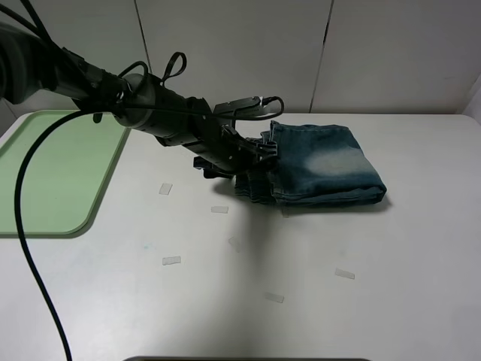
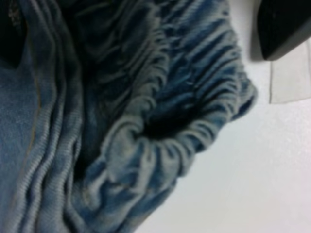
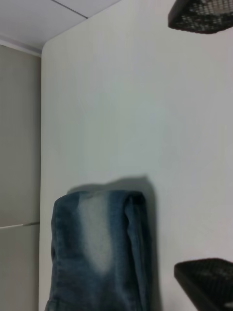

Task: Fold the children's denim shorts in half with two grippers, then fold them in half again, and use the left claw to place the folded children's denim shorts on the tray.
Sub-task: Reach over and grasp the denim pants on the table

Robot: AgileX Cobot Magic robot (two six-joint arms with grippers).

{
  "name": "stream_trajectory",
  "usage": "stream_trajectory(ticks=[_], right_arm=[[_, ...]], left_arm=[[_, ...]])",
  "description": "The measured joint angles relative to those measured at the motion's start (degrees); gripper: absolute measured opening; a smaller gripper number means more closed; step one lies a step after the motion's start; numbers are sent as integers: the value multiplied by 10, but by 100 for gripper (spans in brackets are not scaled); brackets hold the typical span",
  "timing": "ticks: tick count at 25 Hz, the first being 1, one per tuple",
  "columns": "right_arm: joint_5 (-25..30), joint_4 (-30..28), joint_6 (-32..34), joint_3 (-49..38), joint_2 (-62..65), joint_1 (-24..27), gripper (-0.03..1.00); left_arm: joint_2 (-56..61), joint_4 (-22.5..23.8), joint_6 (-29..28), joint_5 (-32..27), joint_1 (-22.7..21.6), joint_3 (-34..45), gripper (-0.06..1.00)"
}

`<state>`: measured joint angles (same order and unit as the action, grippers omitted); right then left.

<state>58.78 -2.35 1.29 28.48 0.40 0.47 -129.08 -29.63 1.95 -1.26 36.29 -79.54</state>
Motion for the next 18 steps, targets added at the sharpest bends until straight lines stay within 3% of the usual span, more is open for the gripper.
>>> stream_trajectory(ticks=[6,9,10,11,16,18], right_arm=[[0,0,0,0,0,0,70],[0,0,0,0,0,0,70],[0,0,0,0,0,0,70],[0,0,0,0,0,0,70],[0,0,0,0,0,0,70],[0,0,0,0,0,0,70]], left_arm=[[-6,0,1,13,19,-2,92],[-7,0,1,13,19,-2,78],[-7,0,1,13,19,-2,78],[-8,0,0,13,19,-2,65],[-10,-1,-1,13,19,-2,27],[-10,0,-1,13,19,-2,21]])
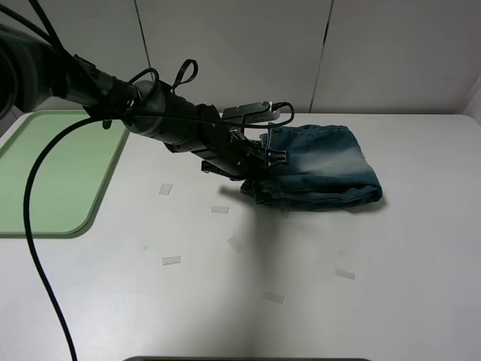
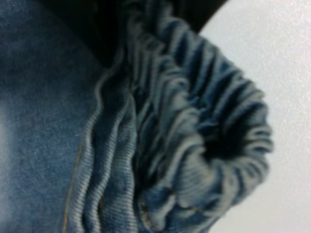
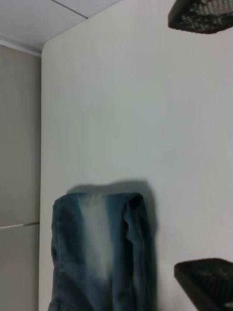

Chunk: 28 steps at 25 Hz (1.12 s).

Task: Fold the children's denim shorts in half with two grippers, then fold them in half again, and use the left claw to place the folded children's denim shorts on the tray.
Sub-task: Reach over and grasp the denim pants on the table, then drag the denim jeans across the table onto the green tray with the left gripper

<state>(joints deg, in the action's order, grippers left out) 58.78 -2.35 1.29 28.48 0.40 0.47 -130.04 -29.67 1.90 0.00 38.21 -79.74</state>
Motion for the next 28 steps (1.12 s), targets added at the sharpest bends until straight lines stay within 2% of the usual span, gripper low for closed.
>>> stream_trajectory(ticks=[10,13,15,19,21,22,23,28], right_arm=[[0,0,0,0,0,0,70],[0,0,0,0,0,0,70],[0,0,0,0,0,0,70],[0,0,0,0,0,0,70],[0,0,0,0,0,0,70],[0,0,0,0,0,0,70],[0,0,0,0,0,0,70],[0,0,0,0,0,0,70]], left_arm=[[4,0,0,-4,-1,0,19],[18,0,1,-29,-9,0,19],[39,4,7,-70,-25,0,19],[67,29,12,-110,-47,0,19],[90,64,15,-155,-70,0,19],[90,64,15,-155,-70,0,19],[103,87,16,-192,-88,0,19],[141,151,16,-298,-134,0,19]])
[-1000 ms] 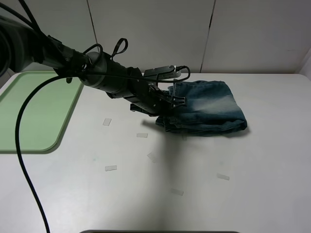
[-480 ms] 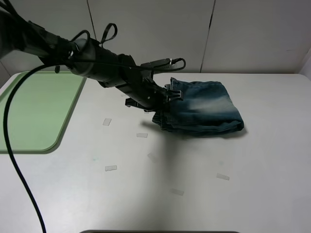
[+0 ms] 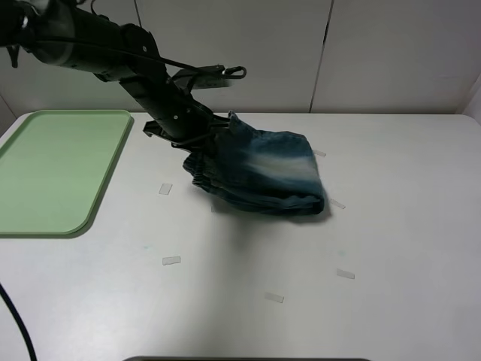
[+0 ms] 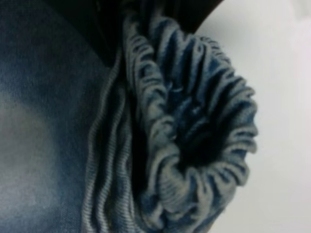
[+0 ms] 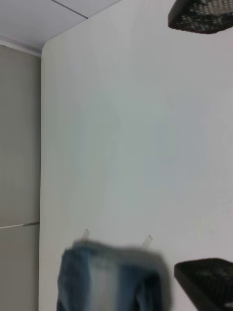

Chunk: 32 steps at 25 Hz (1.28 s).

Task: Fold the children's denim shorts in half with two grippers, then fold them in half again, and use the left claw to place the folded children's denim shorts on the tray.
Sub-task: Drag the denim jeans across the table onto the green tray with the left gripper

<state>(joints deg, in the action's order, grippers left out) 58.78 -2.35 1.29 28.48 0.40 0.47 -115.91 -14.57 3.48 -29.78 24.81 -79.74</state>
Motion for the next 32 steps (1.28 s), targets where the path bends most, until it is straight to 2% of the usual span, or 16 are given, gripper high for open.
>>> stream_trajectory(ticks=[5,6,9,11,12,18,24,29,32], right_arm=[[0,0,0,0,0,0,70],[0,0,0,0,0,0,70],[0,0,0,0,0,0,70],[0,0,0,0,0,0,70],[0,0,0,0,0,0,70],[0,0,0,0,0,0,70],[0,0,0,0,0,0,70],[0,0,0,0,0,0,70],[0,0,0,0,0,0,70]], left_arm=[[36,45,1,-62,-52,0,19],[36,45,1,-62,-52,0,19],[56,79,4,-87,-88,0,19],[64,113,7,-103,-112,0,19],[69,146,11,-121,-133,0,19],[69,217,22,-149,-197,0,19],[69,233,55,-147,-267,0,19],[69,233,71,-123,-323,0,19],[69,233,84,-112,-342,0,19]])
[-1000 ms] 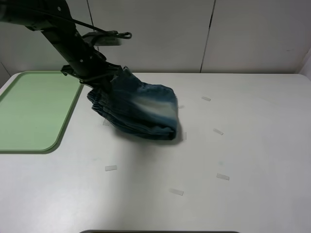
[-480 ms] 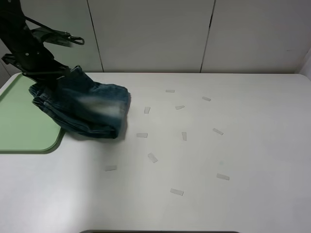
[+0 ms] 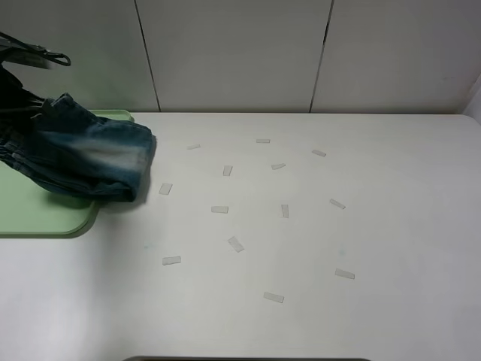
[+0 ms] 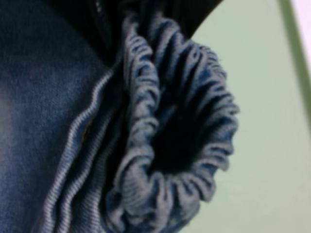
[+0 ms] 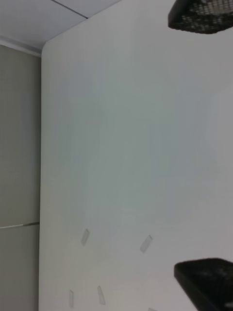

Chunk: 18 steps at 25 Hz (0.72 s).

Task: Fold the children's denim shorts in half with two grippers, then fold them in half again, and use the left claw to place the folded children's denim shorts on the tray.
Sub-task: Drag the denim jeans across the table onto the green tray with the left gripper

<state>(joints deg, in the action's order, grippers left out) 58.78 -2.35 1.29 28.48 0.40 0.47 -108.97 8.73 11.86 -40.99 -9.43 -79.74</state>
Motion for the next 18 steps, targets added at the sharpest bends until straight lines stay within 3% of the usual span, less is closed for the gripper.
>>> stream_trajectory(ticks=[6,11,18], right_arm=[[0,0,0,0,0,0,70],[0,0,0,0,0,0,70],[0,0,0,0,0,0,70]], left_arm=[[-22,0,14,41,-49,0,19],[-47,6,32,54,-52,0,18],[-53,68,34,85,-54,0,19]])
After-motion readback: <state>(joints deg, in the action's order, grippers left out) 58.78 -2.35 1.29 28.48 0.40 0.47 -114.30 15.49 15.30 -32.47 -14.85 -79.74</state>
